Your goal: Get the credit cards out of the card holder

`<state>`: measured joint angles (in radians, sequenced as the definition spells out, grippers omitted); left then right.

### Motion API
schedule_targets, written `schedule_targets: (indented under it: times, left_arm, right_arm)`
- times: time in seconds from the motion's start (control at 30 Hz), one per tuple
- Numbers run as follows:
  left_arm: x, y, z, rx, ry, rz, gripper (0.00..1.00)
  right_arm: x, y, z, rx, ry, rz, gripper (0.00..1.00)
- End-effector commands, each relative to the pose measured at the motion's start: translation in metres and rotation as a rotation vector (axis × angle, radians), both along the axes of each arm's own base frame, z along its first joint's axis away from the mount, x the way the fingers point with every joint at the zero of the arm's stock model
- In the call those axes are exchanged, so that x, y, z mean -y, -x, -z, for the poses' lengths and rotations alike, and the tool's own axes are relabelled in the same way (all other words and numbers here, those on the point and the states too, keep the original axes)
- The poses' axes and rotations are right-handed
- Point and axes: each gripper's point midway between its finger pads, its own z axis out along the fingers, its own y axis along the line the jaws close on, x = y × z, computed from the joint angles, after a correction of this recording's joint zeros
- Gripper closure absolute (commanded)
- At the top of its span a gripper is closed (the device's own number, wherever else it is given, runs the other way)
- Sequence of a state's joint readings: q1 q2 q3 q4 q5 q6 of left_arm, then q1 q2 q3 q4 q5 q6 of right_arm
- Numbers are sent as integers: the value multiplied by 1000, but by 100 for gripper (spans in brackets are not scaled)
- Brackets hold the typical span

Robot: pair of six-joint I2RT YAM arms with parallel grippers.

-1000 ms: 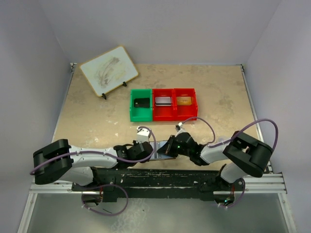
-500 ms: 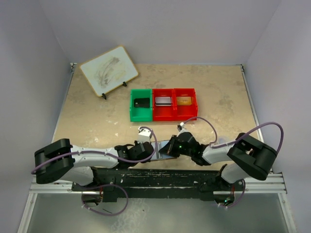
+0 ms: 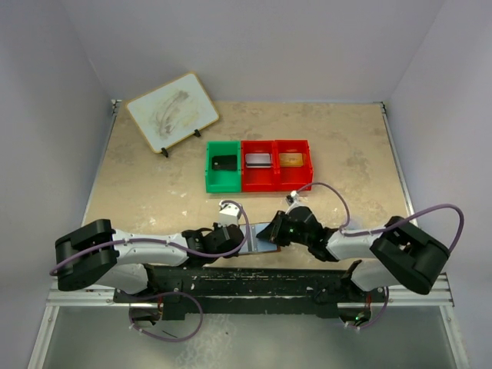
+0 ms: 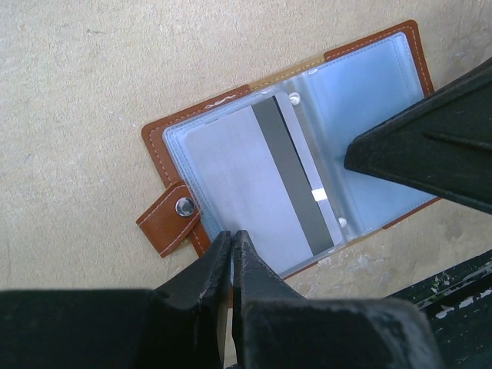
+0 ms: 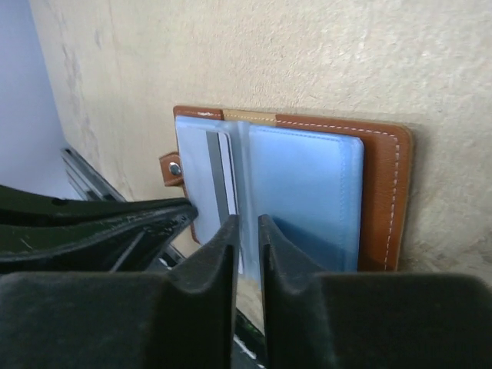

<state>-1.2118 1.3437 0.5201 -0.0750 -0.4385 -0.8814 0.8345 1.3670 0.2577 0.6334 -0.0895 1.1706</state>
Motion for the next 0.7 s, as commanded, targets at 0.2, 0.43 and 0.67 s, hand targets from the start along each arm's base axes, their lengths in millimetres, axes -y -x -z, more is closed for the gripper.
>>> schedule_targets:
  times: [0.2, 0.43, 0.67]
  left_arm:
    - [-1, 12, 9, -58, -41, 30, 100]
    - [0, 11, 8, -55, -39, 26, 100]
    - [-1, 11, 12, -61, -55, 27, 100]
  right_arm:
    - [-25, -9, 6, 44, 39, -120, 69]
    - [-30, -3, 12, 63, 43, -184, 70]
    - [-37, 7, 0, 76, -34, -237, 95]
